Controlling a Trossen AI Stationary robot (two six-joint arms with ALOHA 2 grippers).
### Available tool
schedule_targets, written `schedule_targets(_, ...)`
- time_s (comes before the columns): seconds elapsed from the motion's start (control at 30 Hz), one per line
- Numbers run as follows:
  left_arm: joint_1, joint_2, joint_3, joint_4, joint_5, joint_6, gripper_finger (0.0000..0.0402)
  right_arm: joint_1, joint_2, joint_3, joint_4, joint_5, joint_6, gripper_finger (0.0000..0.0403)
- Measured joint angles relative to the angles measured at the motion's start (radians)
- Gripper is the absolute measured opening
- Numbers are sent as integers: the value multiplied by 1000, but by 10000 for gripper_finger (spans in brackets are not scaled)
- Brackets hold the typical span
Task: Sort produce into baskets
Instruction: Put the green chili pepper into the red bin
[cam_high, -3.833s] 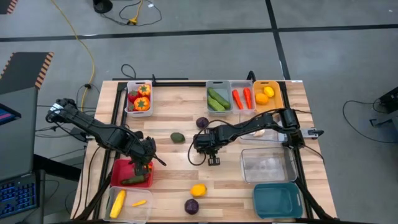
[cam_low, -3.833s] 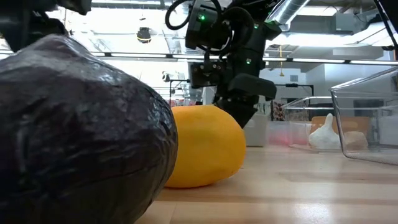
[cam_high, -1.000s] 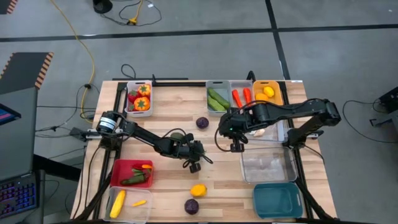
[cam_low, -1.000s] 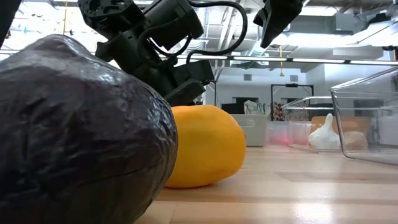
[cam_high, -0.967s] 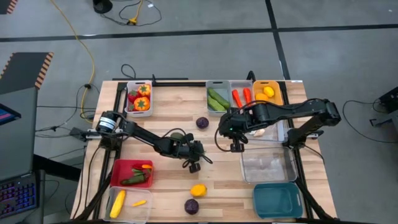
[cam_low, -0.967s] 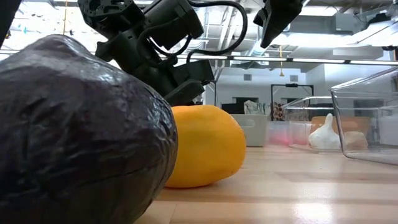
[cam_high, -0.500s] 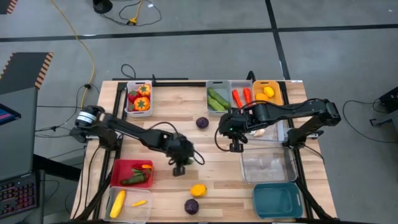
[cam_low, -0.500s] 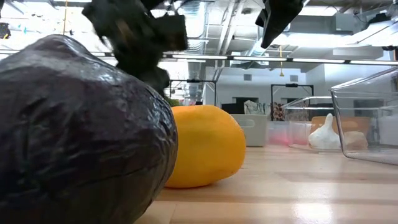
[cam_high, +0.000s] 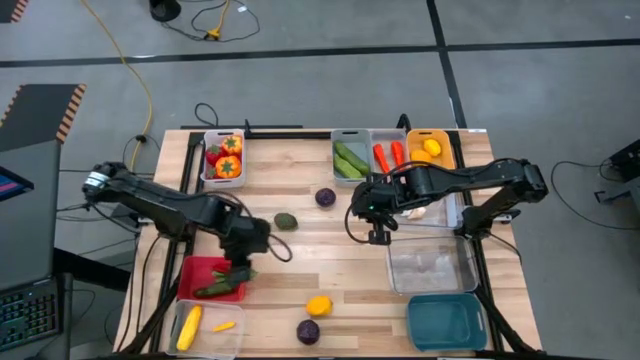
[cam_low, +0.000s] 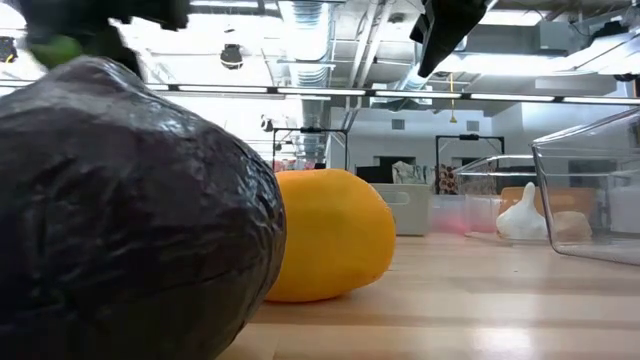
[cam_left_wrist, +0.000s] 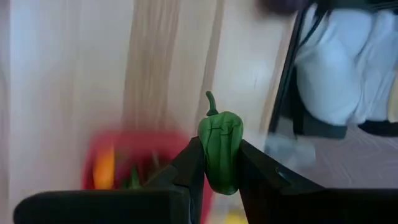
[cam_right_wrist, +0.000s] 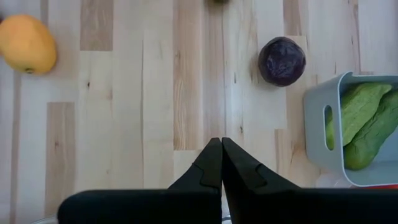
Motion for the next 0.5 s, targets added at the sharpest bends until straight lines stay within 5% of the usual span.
schedule_targets(0.3,-139,-46,0,-277,0,-221,79,0,0,0,2,-3,0,50)
schedule_targets(0.5,-198,-36,0,-348,-34,-280,130,0,0,0,3,-57,37,93)
